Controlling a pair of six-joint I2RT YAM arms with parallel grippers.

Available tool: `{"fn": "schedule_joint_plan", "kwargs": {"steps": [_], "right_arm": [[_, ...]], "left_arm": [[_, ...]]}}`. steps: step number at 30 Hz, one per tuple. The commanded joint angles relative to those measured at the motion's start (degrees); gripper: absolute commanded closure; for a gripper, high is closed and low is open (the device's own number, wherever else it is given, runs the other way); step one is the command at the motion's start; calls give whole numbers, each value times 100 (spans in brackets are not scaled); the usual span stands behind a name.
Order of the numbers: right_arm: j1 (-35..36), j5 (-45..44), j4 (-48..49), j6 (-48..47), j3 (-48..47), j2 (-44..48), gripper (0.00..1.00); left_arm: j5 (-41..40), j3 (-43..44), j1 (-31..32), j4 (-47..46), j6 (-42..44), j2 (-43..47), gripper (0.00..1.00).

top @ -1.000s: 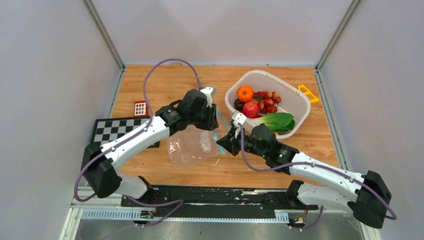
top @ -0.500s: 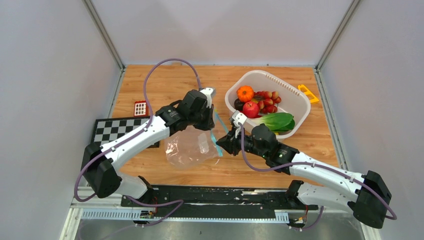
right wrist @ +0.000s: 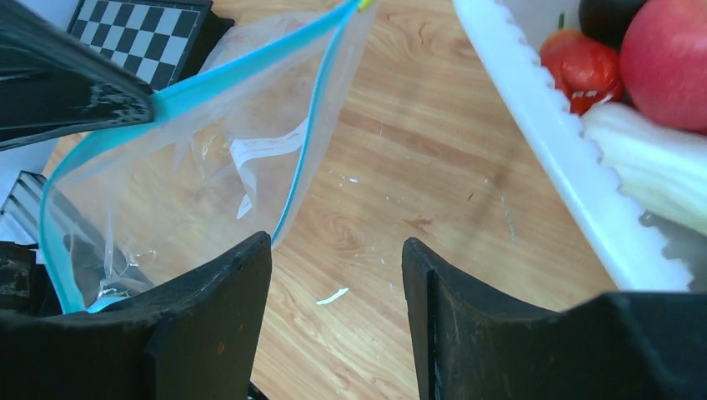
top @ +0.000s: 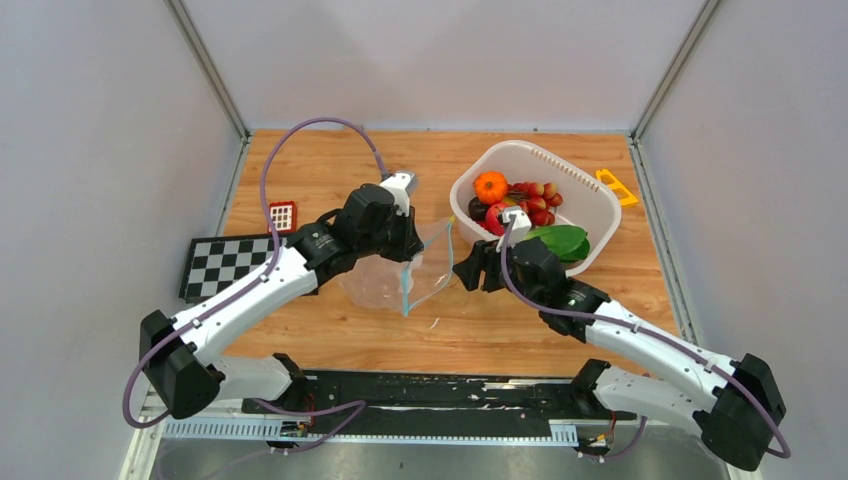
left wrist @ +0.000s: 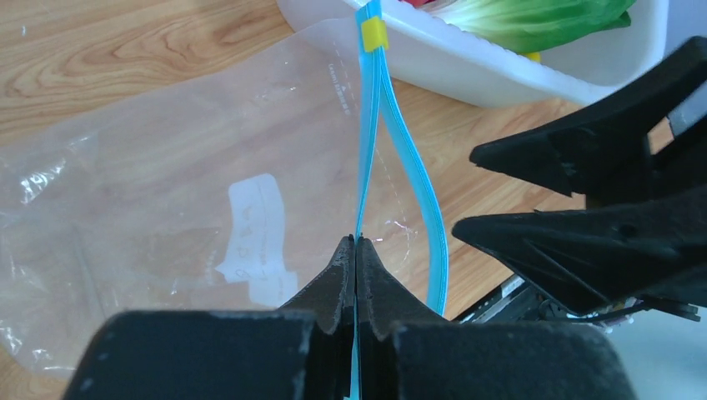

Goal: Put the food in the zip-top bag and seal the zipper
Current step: Open the zipper of the food storage bag.

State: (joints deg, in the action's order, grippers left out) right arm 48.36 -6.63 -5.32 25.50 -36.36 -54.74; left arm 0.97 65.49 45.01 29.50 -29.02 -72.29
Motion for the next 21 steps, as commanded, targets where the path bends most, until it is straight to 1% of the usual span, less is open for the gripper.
{"fn": "schedule_joint_plan", "kwargs": {"steps": [1,5,8,10,13,15,19,21], "right_arm": [[-125,536,245,942,-112,-254,41],[-132,924,483,1178,-242,-679,41],[-125,946,479,1268,-406,-894,44],[-136,775,479,1373,-380,-974,50],[-211,817,479,1448,-355,-1073,54],[-244,931,727,1475,-351,-1109,55],[-254,1165,861,1501,-441,-1117,54],[-256,1099,958,1565,-421,-1078,49]], "left_arm": [[-30,-74,34,-330,74,212,100],[68,-110,34,-364,59,220,100],[62,-133,36,-358,59,245,100],[70,-155,34,-378,54,280,100],[46,-192,34,-398,58,344,100],[31,-197,34,-383,72,351,100],[-48,-254,34,-386,53,356,100],[-72,-242,34,-355,75,355,100]]}}
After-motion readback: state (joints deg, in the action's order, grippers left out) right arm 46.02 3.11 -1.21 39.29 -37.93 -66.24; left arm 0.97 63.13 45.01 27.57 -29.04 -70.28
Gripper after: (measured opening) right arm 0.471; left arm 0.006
